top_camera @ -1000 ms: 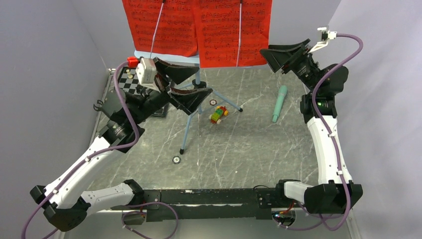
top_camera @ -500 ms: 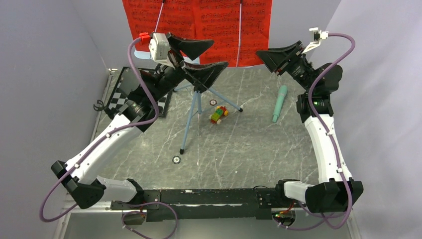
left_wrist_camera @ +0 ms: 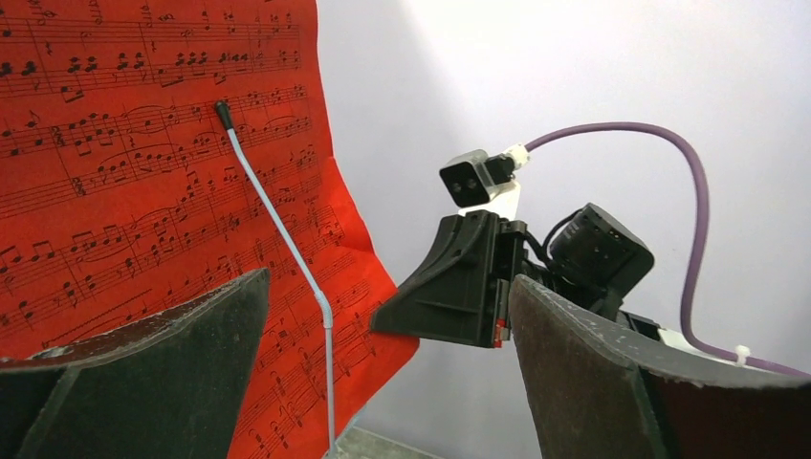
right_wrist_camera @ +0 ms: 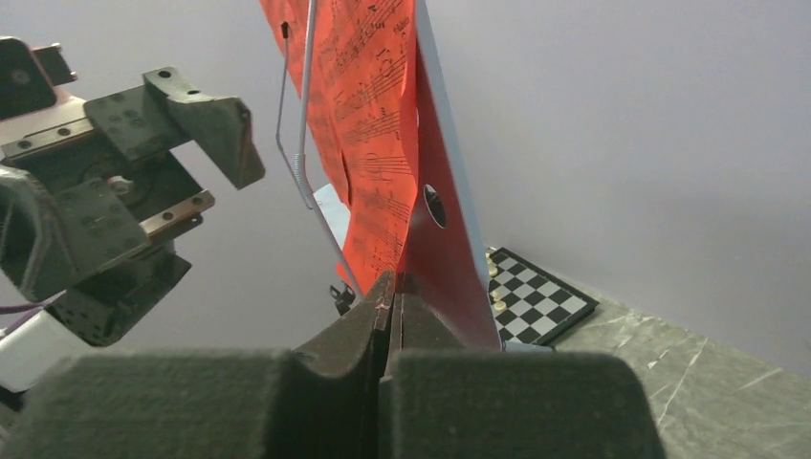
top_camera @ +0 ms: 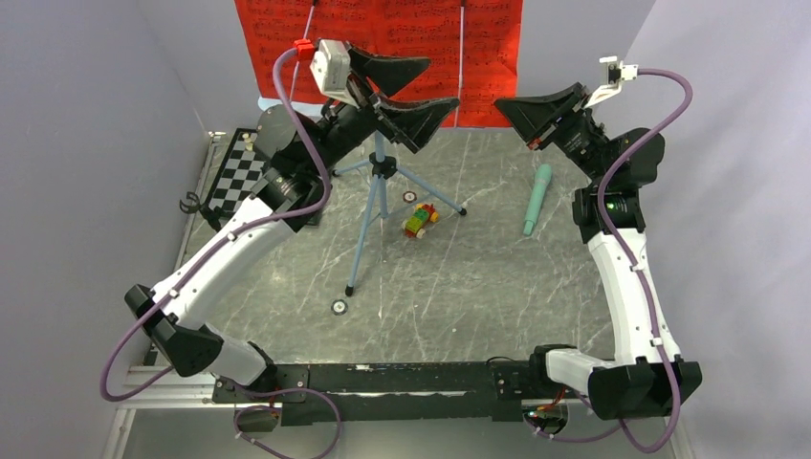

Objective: Pack up the instrument practice props

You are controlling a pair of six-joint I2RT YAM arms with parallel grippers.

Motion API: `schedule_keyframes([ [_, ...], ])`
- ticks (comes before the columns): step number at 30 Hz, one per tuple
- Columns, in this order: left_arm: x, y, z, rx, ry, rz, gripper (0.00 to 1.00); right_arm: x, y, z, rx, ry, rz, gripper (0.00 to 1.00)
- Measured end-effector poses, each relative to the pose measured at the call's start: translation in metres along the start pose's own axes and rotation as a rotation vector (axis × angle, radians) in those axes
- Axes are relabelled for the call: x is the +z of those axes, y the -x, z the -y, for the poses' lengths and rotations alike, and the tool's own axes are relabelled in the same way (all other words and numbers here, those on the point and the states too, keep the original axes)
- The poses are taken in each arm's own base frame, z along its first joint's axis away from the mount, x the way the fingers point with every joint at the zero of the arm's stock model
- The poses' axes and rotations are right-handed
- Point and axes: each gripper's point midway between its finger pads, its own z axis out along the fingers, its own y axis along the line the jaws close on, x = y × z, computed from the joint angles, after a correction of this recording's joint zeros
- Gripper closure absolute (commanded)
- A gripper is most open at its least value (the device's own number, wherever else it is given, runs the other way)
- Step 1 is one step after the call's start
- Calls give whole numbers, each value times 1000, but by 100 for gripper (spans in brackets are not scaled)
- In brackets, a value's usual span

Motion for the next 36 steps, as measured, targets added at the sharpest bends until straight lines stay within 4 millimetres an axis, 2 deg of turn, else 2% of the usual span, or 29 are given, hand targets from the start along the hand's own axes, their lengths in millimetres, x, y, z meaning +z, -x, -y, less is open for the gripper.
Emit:
schedule_keyframes([
  [11, 15, -25, -14, -19, 20, -54, 2, -5, 0, -9, 2, 0, -3, 100],
  [16, 22, -35, -22, -23, 36, -72, 9, -6, -1, -10, 5, 1, -5, 100],
  [24, 28, -48, -30, -8, 56, -91, 33, -4, -4, -9, 18, 2, -11, 100],
  [29, 29, -44, -29, 1, 52, -80, 47, -3, -6, -9, 26, 4, -14, 100],
  [32, 31, -41, -29, 2, 49, -71, 49, -2, -6, -11, 27, 7, -15, 100],
  [36, 34, -40, -29, 3, 45, -60, 48, -1, -8, -12, 30, 10, -17, 100],
])
